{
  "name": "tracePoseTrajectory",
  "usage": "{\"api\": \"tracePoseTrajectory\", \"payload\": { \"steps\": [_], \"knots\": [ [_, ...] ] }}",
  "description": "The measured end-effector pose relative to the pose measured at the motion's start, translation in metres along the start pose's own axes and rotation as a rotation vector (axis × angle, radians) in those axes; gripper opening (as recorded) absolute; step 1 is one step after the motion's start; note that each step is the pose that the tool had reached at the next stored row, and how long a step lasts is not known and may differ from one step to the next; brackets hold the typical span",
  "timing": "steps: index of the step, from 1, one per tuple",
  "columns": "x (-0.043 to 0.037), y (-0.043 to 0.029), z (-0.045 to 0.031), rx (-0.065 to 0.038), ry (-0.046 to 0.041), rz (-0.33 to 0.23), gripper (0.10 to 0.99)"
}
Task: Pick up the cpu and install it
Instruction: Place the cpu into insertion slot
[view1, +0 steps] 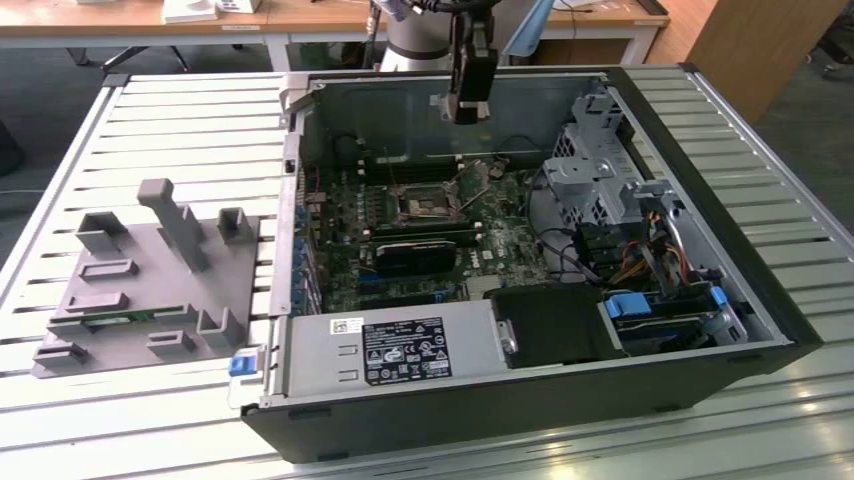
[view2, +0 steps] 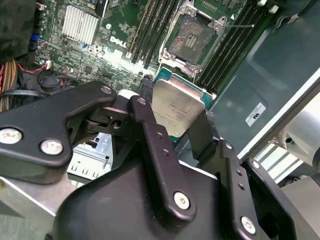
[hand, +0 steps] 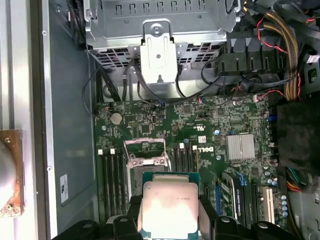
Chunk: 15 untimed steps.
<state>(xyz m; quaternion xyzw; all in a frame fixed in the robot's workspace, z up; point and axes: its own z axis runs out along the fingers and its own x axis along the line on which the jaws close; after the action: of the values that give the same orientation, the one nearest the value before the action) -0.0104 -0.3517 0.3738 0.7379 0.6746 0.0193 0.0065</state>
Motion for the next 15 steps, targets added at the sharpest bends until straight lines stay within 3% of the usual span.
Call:
{"api": "tracePoseTrajectory", "payload": {
  "steps": [15],
  "knots": [
    [-0.0003,-0.0010,0.0260,0.018,-0.0061,0.008,0.533]
  ]
}}
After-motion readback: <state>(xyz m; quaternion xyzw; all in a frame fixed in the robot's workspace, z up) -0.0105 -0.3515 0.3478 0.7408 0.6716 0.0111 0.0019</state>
